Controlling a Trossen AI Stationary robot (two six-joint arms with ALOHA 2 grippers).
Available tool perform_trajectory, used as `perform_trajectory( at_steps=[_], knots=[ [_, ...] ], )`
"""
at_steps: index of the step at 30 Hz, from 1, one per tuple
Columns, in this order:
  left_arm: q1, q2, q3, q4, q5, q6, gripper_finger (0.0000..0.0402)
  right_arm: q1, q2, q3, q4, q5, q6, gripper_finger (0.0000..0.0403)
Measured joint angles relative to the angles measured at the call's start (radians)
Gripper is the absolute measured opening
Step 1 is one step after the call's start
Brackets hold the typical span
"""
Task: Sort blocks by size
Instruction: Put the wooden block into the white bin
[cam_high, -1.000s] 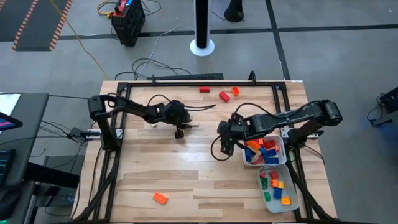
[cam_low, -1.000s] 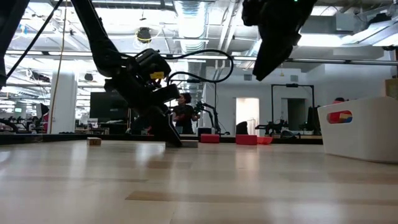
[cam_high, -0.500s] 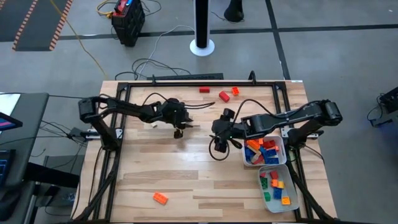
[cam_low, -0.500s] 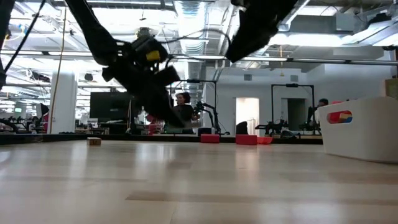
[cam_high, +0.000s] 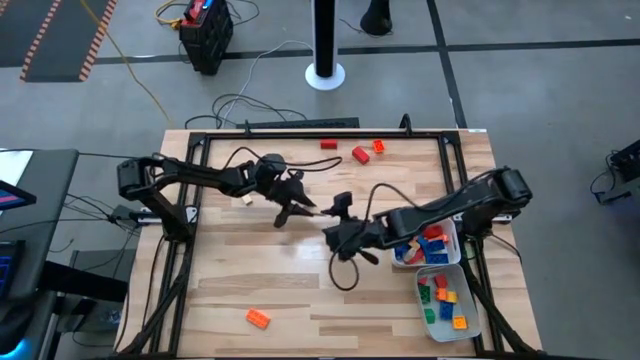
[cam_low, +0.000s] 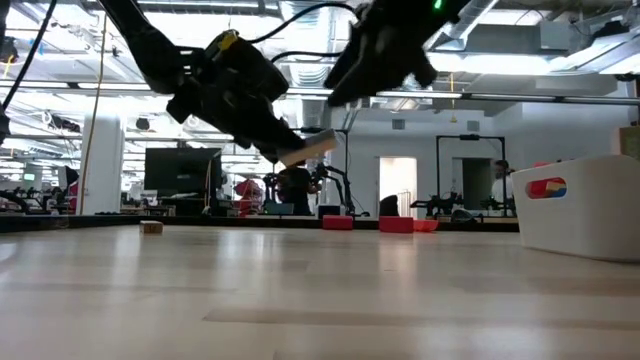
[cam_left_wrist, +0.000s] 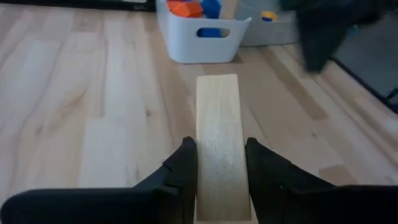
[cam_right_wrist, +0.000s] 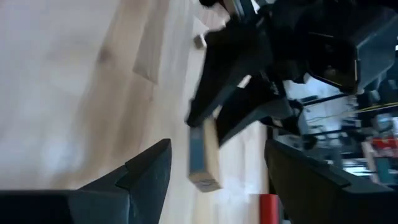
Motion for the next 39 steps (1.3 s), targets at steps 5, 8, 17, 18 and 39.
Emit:
perform_trajectory(
  at_steps=[5, 8, 17, 18, 39],
  knots=[
    [-0.001, 0.0, 0.0, 0.013, 0.074, -0.027, 0.01, -0.002, 0.055, 0.0, 0.054, 0.079, -0.087, 0.029],
    [-0.001, 0.0, 0.0, 0.025, 0.104, -0.043, 0.0101, -0.009, 0.061, 0.0, 0.063, 0.081, -0.094, 0.0287],
    [-0.001, -0.001, 0.0, 0.071, 0.18, -0.094, 0.0102, -0.007, 0.054, 0.0, 0.089, 0.074, -0.104, 0.0239],
    [-0.002, -0.001, 0.0, 0.078, 0.186, -0.1, 0.0102, -0.007, 0.054, 0.0, 0.089, 0.07, -0.104, 0.0229],
    [-0.015, -0.001, 0.0, 0.121, 0.248, -0.179, 0.0166, 0.015, 0.05, 0.0, 0.061, 0.046, -0.1, 0.0087]
  ],
)
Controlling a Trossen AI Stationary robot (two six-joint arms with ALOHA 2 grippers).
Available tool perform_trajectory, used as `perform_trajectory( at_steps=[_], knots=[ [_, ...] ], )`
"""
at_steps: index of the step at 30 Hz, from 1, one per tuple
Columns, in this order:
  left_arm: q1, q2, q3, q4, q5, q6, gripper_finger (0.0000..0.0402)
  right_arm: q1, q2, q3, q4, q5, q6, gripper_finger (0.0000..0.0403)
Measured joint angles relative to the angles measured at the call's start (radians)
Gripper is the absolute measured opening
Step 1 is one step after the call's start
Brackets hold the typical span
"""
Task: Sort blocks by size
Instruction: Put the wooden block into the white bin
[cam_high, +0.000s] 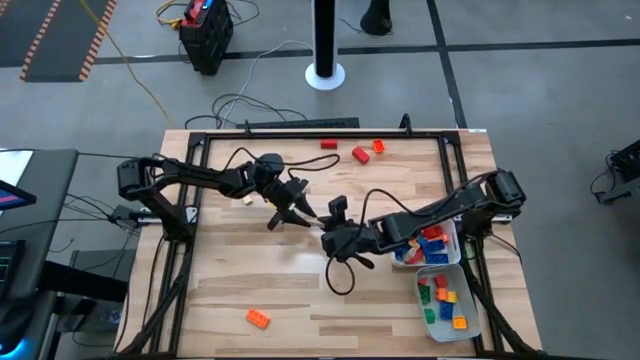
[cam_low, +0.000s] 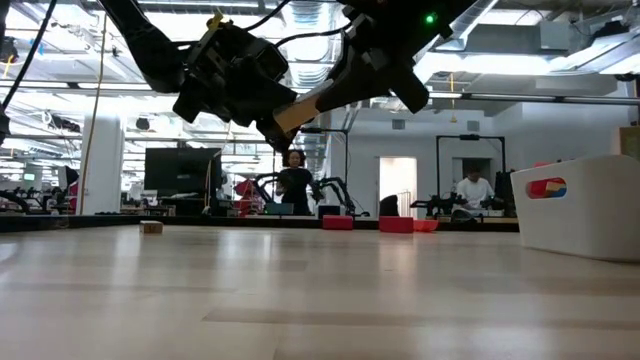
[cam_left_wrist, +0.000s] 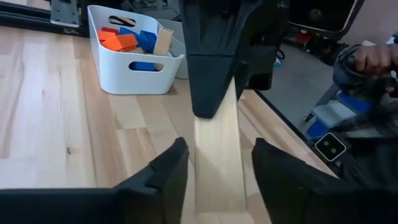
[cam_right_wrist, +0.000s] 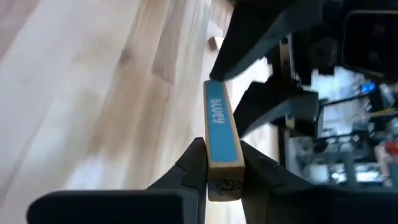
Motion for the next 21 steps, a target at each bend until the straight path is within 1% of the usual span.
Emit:
perform_trajectory(
  at_steps=[3, 5, 7, 9, 12, 16, 19, 21],
  knots=[
    [0.012, 0.0, 0.0, -0.014, -0.002, -0.002, 0.0192, 0.018, -0.019, 0.0, -0.065, 0.001, 0.075, 0.0087],
    [0.023, 0.0, 0.0, -0.04, -0.003, 0.012, 0.02, 0.031, -0.052, 0.001, -0.154, 0.001, 0.168, 0.0087],
    [0.036, -0.003, 0.0, -0.08, -0.005, 0.04, 0.0203, 0.044, -0.1, 0.012, -0.301, 0.001, 0.312, 0.0088],
    [0.045, -0.005, 0.0, -0.115, -0.007, 0.069, 0.0201, 0.06, -0.153, 0.039, -0.492, -0.004, 0.49, 0.0088],
    [0.047, -0.006, 0.0, -0.146, -0.013, 0.094, 0.0194, 0.08, -0.233, 0.066, -0.74, -0.065, 0.771, 0.0089],
    [0.047, -0.006, 0.0, -0.155, -0.037, 0.106, 0.0186, 0.097, -0.313, 0.067, -0.971, -0.175, 1.111, 0.009],
    [0.047, -0.006, 0.0, -0.168, -0.05, 0.11, 0.0185, 0.101, -0.331, 0.067, -1.112, -0.243, 1.29, 0.0091],
    [0.046, -0.006, 0.0, -0.178, -0.05, 0.111, 0.0185, 0.111, -0.332, 0.066, -1.174, -0.29, 1.366, 0.0091]
  ],
)
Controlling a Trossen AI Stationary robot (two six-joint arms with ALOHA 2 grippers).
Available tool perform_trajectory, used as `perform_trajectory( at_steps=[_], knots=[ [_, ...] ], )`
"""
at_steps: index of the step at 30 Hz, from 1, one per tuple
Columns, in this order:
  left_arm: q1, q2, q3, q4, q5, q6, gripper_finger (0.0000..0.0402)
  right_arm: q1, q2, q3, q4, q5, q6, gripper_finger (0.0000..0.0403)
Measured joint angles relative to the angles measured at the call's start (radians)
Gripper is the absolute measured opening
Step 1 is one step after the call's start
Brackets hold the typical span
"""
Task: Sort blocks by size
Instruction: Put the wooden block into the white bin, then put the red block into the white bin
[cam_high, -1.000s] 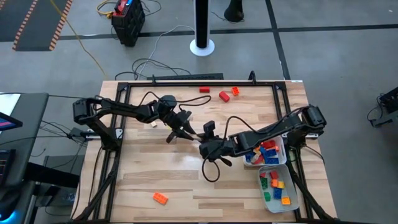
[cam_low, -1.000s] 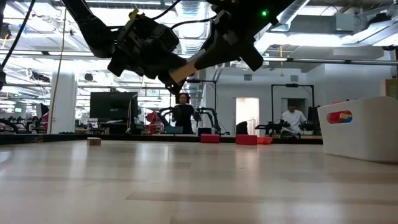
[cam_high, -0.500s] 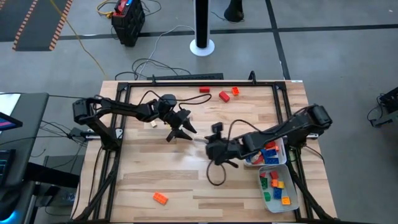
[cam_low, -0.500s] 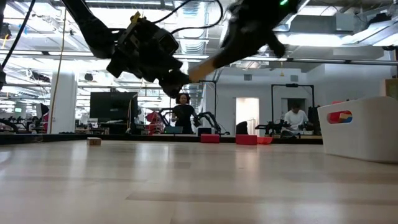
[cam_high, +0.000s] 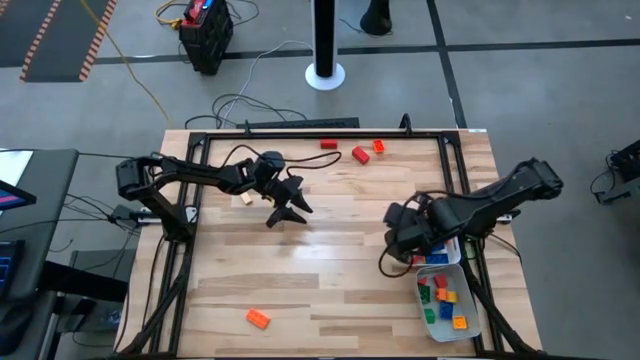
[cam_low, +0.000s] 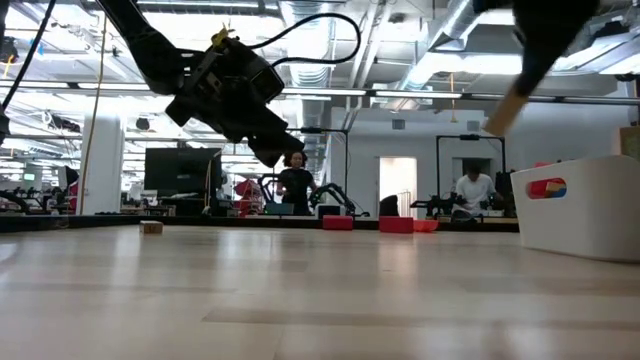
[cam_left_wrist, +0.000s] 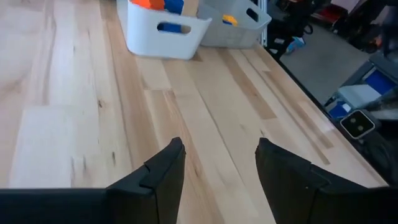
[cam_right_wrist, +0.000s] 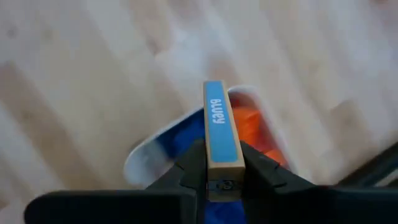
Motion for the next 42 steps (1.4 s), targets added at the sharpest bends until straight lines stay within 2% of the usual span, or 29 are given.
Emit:
perform_trajectory(
  at_steps=[8, 13, 16, 18, 23, 25, 27, 31, 33, 38, 42],
  knots=[
    [0.0, 0.0, 0.0, -0.051, -0.001, 0.022, 0.0185, 0.027, 0.048, 0.0, -0.019, -0.204, 0.045, 0.0092],
    [0.0, -0.004, 0.0, -0.059, -0.004, 0.014, 0.0185, 0.023, 0.096, 0.0, -0.025, -0.206, 0.019, 0.0103],
    [0.0, -0.053, 0.0, -0.133, -0.013, 0.038, 0.0185, 0.015, 0.112, 0.0, -0.055, -0.206, 0.02, 0.0122],
    [0.0, -0.115, 0.0, -0.211, -0.068, 0.078, 0.0185, 0.014, 0.112, 0.0, -0.064, -0.206, 0.02, 0.0135],
    [-0.018, -0.303, 0.0, -0.41, -0.366, 0.167, 0.0185, 0.009, 0.095, 0.0, -0.097, -0.198, 0.022, 0.0159],
    [-0.022, -0.359, 0.0, -0.469, -0.46, 0.168, 0.0185, 0.009, 0.089, 0.0, -0.096, -0.161, 0.02, 0.0164],
    [-0.024, -0.397, -0.004, -0.493, -0.518, 0.152, 0.0185, 0.008, 0.089, 0.0, -0.094, -0.081, 0.02, 0.0167],
    [-0.026, -0.426, -0.063, -0.367, -0.54, 0.087, 0.0185, -0.012, 0.089, 0.0, -0.048, 0.215, 0.012, 0.0168],
    [-0.03, -0.424, -0.113, -0.271, -0.54, 0.062, 0.0185, -0.061, 0.09, 0.0, 0.01, 0.273, -0.042, 0.0168],
    [-0.054, -0.419, -0.225, -0.079, -0.54, 0.012, 0.0185, -0.232, 0.09, -0.011, 0.249, 0.25, -0.272, 0.0164],
    [-0.08, -0.419, -0.285, -0.002, -0.539, -0.011, 0.0185, -0.394, 0.095, -0.067, 0.504, 0.091, -0.48, 0.0164]
  ],
)
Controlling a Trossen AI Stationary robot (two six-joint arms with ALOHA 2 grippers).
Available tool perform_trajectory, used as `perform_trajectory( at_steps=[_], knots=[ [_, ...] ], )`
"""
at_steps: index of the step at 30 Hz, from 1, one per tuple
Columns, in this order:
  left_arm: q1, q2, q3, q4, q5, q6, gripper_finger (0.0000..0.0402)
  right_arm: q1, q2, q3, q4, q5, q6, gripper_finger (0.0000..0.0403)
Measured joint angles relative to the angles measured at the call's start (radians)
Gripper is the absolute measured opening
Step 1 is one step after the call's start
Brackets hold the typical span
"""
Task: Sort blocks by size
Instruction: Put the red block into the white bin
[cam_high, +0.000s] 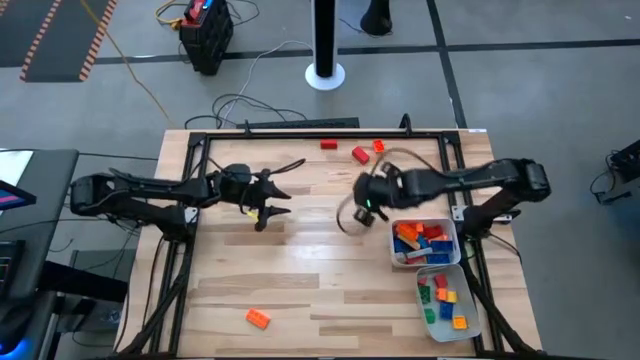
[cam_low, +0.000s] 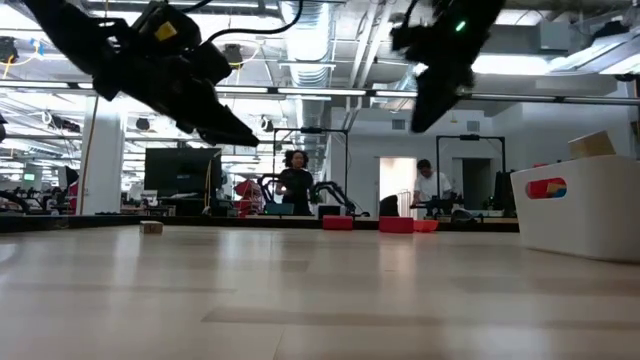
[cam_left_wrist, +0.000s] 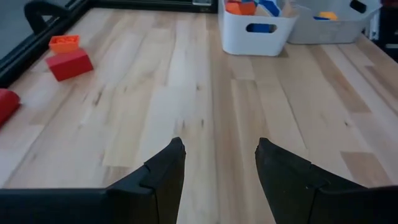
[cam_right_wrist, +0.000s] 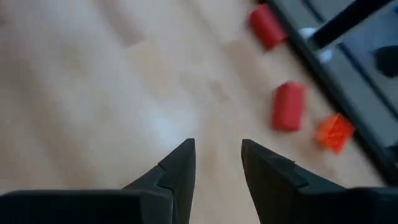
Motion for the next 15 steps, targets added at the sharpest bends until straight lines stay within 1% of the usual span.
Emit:
perform_trajectory(
  at_steps=[1, 3, 6, 8, 11, 15],
  knots=[
    [-0.005, 0.0, -0.01, 0.014, 0.0, -0.002, 0.0185, -0.042, 0.004, -0.015, 0.054, -0.021, -0.04, 0.0164],
    [-0.014, 0.0, -0.024, 0.025, 0.0, 0.0, 0.0185, -0.119, 0.015, -0.041, 0.143, -0.03, -0.096, 0.0164],
    [-0.022, 0.0, -0.026, 0.023, 0.0, 0.006, 0.0185, -0.232, 0.046, -0.053, 0.218, -0.042, -0.149, 0.0166],
    [-0.028, 0.0, -0.026, 0.021, 0.0, 0.008, 0.0185, -0.294, 0.064, -0.052, 0.255, -0.12, -0.201, 0.0172],
    [-0.035, 0.0, -0.026, 0.027, 0.0, 0.026, 0.0185, -0.362, 0.12, -0.041, 0.321, -0.217, -0.24, 0.0189],
    [-0.046, 0.0, -0.026, 0.035, 0.001, 0.033, 0.0185, -0.421, 0.234, -0.001, 0.313, -0.237, -0.288, 0.0223]
  ],
)
